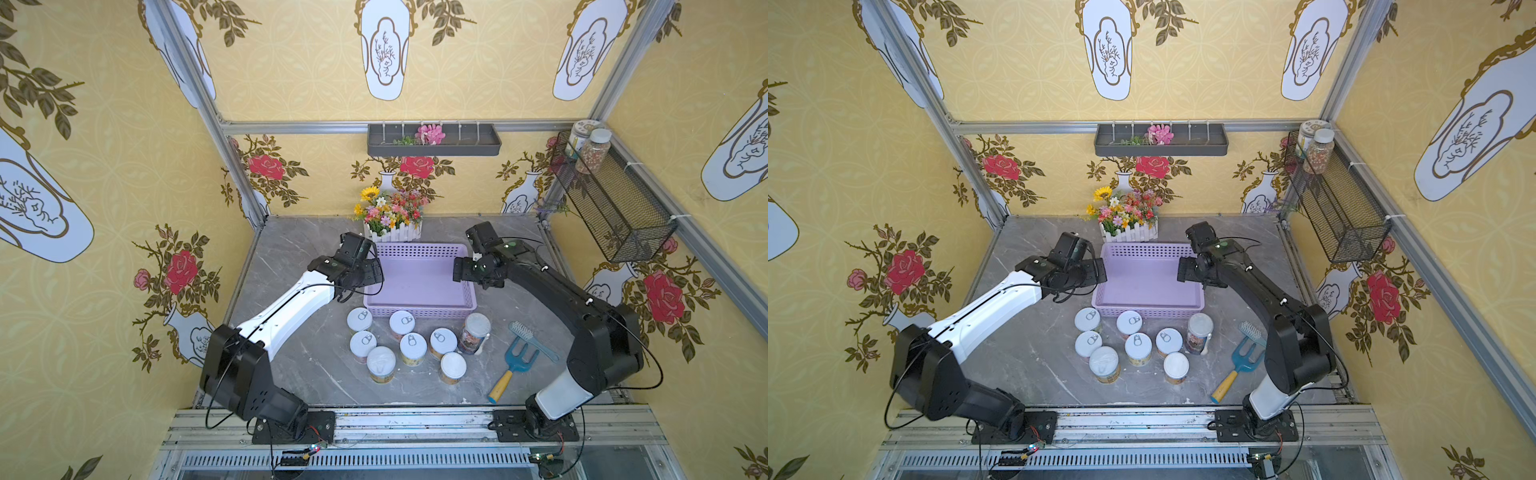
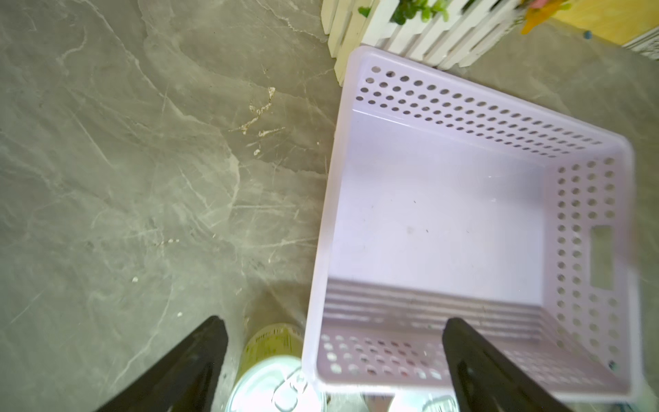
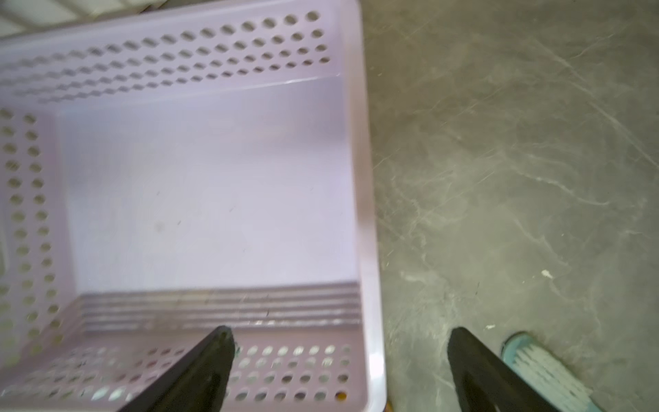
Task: Put the canned food in the basket
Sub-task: Pick up the canned food from the center of the board.
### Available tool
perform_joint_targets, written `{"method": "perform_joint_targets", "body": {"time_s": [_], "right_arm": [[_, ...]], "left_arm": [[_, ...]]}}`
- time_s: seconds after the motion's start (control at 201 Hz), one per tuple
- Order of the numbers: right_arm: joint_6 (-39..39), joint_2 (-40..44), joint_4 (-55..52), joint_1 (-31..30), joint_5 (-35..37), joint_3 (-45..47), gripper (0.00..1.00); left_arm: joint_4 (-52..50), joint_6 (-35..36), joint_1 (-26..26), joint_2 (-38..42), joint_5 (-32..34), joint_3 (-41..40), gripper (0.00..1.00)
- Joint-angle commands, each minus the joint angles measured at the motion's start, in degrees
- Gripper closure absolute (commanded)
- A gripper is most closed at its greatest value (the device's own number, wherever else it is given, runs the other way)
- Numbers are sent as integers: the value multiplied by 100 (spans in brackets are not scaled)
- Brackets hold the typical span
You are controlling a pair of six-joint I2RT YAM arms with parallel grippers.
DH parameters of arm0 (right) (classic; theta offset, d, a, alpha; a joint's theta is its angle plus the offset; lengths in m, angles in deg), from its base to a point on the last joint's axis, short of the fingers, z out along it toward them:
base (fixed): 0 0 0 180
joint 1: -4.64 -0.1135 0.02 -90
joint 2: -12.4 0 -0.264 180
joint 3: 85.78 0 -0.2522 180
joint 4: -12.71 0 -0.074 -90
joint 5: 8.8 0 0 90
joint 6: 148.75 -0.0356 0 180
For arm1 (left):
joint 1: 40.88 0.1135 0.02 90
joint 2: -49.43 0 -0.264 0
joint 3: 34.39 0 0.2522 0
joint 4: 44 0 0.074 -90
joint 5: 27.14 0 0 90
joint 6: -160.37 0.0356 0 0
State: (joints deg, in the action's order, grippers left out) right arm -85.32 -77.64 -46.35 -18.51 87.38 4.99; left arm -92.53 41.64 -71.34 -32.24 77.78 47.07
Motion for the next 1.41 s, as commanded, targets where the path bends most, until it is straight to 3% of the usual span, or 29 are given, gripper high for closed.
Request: {"method": "perform_joint_targets", "body": {"time_s": [0.0, 0.129, 0.249, 0.433, 0.587, 0.836, 1.12, 1.404], "right_arm": [[-23, 310, -261, -403, 696, 153, 3], [-333, 505, -953, -1005, 960, 97, 3], [-752, 724, -1449, -1538, 1184, 84, 3], [-1224, 1107, -1961, -1569, 665, 310, 3], [-1164, 1364, -2272, -1419, 128, 451, 3], [-1023, 1462, -2437, -1164, -356, 594, 3], [-778, 1367, -2216, -760, -934, 739, 3], [-719, 1029, -2400, -855, -701, 591, 2]], "left_arm": [[544, 64, -140, 651, -457, -403, 0], [810, -64, -572, 1375, -552, -755, 0], [995, -289, -1287, 1687, -322, -946, 0], [1925, -617, -2058, 2071, -571, -1542, 0], [2496, -570, -2471, 2134, -841, -1872, 0], [2833, -541, -2790, 1971, -1293, -2112, 0], [2664, -366, -2808, 1888, -1148, -2088, 0], [2628, -379, -2816, 1852, -1175, -2130, 0]]}}
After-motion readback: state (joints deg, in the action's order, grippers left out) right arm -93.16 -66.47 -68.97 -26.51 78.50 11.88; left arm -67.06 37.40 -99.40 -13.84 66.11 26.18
